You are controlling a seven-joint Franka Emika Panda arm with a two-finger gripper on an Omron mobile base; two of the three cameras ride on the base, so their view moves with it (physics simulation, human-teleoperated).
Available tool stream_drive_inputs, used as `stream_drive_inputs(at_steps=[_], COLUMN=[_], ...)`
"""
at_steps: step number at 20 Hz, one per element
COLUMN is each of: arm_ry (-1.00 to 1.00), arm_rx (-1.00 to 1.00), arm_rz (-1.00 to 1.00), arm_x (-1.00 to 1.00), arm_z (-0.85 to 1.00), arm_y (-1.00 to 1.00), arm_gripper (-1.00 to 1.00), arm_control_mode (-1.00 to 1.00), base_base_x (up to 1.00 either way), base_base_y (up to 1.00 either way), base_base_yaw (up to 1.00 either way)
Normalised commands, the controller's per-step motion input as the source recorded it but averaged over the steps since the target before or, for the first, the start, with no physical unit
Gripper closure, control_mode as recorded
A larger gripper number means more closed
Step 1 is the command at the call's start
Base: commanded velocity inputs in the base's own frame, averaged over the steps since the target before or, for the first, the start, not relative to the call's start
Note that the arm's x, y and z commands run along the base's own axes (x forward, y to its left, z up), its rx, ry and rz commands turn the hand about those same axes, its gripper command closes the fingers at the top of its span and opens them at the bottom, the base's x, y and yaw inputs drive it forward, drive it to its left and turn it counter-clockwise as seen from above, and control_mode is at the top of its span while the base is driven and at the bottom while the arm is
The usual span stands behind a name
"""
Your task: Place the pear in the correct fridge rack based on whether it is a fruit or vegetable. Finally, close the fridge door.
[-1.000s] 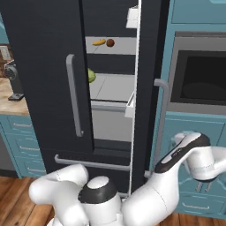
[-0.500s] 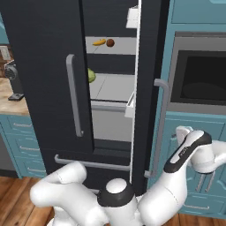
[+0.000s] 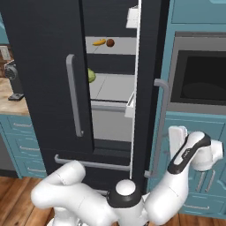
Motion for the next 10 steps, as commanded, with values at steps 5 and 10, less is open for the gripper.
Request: stream_drive_inputs(at_steps=[5,10], arm_ry=[0.00,-0.07], arm_rx=[0.00,0.00], arm_rz=[0.20,0.18], arm_x=[0.00,0.00], arm_z=[-0.41,-0.23], arm_y=[1.00,1.00], arm_gripper=[-1.00,-1.00], arm_control_mode=[-1.00,-1.00], base_base_x=[0.00,0.00], base_base_y=[0.00,0.00], base_base_yaw=[0.00,0.00])
